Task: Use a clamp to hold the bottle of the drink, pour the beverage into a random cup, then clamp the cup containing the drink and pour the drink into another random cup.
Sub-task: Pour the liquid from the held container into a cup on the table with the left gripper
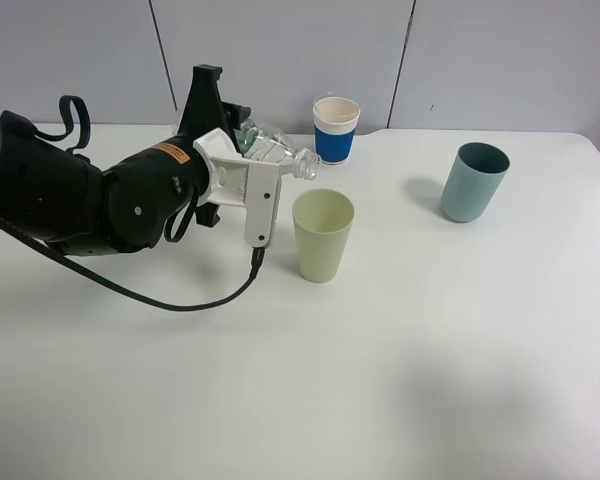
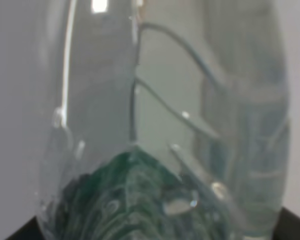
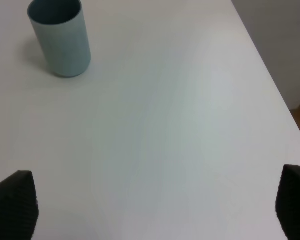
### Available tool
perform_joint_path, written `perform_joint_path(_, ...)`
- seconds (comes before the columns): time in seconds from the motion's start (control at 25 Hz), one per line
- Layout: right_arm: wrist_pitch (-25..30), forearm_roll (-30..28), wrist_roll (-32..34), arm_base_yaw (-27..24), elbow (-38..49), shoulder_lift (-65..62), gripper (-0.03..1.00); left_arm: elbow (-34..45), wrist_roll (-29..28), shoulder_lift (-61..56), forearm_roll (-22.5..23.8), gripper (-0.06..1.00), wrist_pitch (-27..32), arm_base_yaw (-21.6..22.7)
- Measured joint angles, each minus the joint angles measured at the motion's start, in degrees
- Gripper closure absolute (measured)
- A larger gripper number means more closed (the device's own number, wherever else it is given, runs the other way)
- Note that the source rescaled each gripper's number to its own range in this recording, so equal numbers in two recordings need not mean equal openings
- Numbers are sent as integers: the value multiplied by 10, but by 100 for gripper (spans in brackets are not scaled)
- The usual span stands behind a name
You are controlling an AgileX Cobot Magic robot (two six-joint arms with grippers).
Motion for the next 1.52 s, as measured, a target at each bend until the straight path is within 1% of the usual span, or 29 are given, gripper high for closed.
perform_joint_path(0.12,0,0,0,0,0,0,-3,0,0,0,4,87,-10,0)
perform_joint_path(0.56,0,0,0,0,0,0,-3,0,4,0,21,87,-18,0)
perform_joint_path(0.96,0,0,0,0,0,0,-3,0,20,0,21,87,-21,0)
perform_joint_path(1.52,0,0,0,0,0,0,-3,0,23,0,17,87,-21,0)
